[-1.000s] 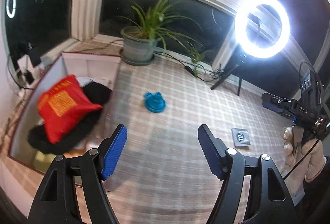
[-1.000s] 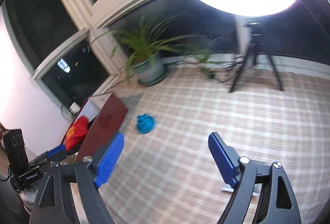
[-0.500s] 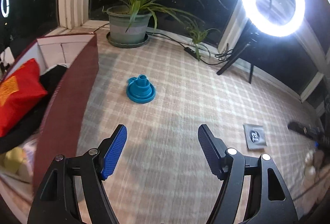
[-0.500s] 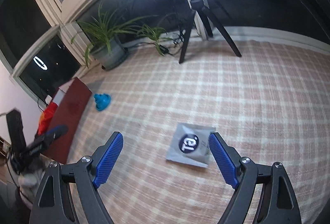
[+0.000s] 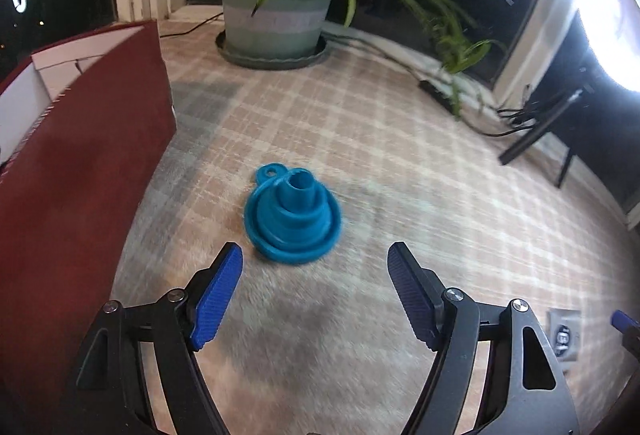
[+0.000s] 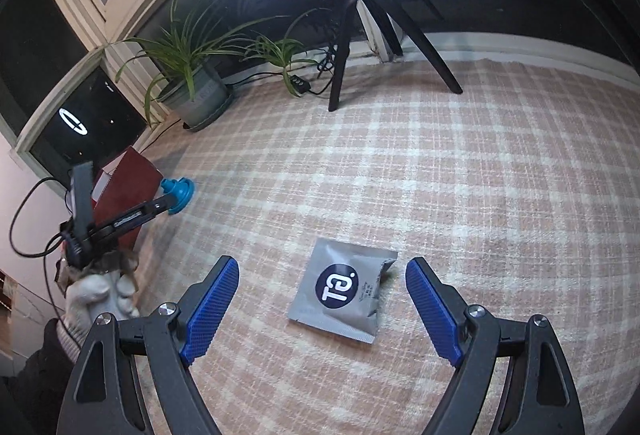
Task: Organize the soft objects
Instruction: 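Move the right tool to the grey wipe packet while the left tool approaches the blue funnel, then close the right gripper on the wipe packet while the left gripper grasps the blue funnel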
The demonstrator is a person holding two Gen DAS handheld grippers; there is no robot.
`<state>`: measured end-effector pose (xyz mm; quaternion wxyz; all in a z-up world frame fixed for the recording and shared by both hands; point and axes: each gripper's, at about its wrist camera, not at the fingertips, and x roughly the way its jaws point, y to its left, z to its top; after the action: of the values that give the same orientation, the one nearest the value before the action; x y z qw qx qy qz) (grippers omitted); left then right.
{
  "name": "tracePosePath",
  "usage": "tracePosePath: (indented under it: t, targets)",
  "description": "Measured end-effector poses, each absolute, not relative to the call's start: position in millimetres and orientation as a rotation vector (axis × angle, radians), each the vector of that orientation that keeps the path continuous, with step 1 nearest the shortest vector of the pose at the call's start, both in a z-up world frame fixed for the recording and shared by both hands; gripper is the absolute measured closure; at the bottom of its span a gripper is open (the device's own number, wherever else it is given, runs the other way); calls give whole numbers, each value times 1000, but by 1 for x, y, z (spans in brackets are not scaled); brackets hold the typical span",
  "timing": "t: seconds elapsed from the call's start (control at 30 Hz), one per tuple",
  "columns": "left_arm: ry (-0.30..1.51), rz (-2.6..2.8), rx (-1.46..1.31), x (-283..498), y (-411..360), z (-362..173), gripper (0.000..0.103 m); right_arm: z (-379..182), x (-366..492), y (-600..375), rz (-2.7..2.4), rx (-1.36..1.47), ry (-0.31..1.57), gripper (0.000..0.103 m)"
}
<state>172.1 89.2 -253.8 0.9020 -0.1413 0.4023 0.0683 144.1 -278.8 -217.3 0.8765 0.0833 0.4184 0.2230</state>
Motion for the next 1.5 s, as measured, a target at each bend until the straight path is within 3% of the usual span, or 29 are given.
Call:
tracePosePath:
  t: [0.83,1.5]
  targets:
    - [854,17,-113,206,59,-265,30,-239,154,-283,453,135,924,21]
    - [871,134,-115,233,62,-266,24,-262,147,-244,478,-4,1002,20]
